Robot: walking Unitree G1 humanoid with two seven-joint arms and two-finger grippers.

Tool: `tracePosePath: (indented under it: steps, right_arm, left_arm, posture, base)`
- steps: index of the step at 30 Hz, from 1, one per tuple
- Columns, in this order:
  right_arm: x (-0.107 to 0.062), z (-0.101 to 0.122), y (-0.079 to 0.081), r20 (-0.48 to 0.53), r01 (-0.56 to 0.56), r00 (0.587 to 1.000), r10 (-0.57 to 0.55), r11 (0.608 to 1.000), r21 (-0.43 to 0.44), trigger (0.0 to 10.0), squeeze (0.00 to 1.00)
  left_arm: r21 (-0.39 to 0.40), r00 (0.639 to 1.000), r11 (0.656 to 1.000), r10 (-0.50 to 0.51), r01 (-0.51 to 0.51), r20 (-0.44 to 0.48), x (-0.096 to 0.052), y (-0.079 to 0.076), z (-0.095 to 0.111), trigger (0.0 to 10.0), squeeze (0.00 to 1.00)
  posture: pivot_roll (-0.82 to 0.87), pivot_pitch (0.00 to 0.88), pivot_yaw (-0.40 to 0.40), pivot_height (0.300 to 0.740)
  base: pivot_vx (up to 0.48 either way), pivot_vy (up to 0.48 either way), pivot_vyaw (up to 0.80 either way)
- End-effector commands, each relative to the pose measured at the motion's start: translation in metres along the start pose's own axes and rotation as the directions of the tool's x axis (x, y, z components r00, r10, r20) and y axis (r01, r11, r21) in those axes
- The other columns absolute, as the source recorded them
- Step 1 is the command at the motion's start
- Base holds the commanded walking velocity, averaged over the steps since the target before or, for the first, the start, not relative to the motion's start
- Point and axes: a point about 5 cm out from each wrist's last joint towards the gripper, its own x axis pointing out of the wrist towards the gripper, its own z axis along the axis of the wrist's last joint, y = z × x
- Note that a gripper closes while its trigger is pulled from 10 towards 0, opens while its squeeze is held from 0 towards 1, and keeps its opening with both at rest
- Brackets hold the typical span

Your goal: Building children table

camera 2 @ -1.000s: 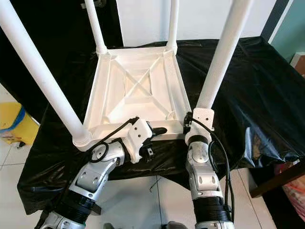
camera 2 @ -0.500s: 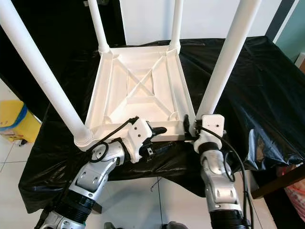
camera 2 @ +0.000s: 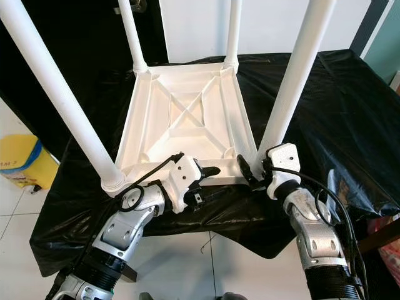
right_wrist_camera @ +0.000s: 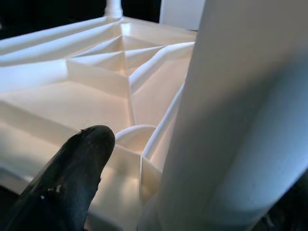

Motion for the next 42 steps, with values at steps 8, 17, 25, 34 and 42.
tracePosePath:
  steps: [8, 17, 25, 34, 42]
  right_arm:
    - [0.003, -0.009, 0.002, -0.048, -0.085, 0.995, 0.084, 0.996, -0.008, 0.0, 0.00]
    - [0.000, -0.015, -0.002, -0.073, -0.084, 0.994, 0.085, 0.996, 0.017, 0.0, 0.00]
    - [0.003, -0.012, -0.002, -0.051, -0.013, 0.999, 0.017, 0.998, 0.065, 10.0, 0.00]
    - [0.008, -0.013, 0.006, -0.052, 0.129, 0.991, -0.124, 0.987, 0.100, 10.0, 0.00]
    - [0.008, -0.013, 0.013, -0.063, 0.284, 0.959, -0.278, 0.949, 0.138, 10.0, 0.00]
  left_arm:
    - [0.010, 0.998, 0.998, 0.070, -0.070, -0.005, 0.001, 0.003, -0.001, 10.0, 0.00]
    - [0.011, 0.997, 0.997, 0.075, -0.075, -0.005, 0.000, 0.004, 0.000, 10.0, 0.00]
    - [0.011, 0.997, 0.997, 0.075, -0.075, -0.007, 0.000, 0.004, -0.001, 10.0, 0.00]
    - [0.009, 0.997, 0.997, 0.079, -0.079, -0.007, -0.001, 0.004, -0.001, 10.0, 0.00]
    - [0.007, 0.997, 0.997, 0.082, -0.082, -0.009, -0.002, 0.003, -0.002, 10.0, 0.00]
  posture:
    - [-0.22, 0.043, 0.012, 0.740]
    - [-0.22, 0.047, 0.015, 0.740]
    - [-0.22, 0.052, 0.013, 0.740]
    - [-0.22, 0.060, 0.010, 0.740]
    - [-0.21, 0.065, 0.007, 0.740]
  base:
    - [0.000, 0.000, 0.00]
    - [0.000, 0.000, 0.00]
    - [0.000, 0.000, 0.00]
    - [0.000, 0.000, 0.00]
    - [0.000, 0.000, 0.00]
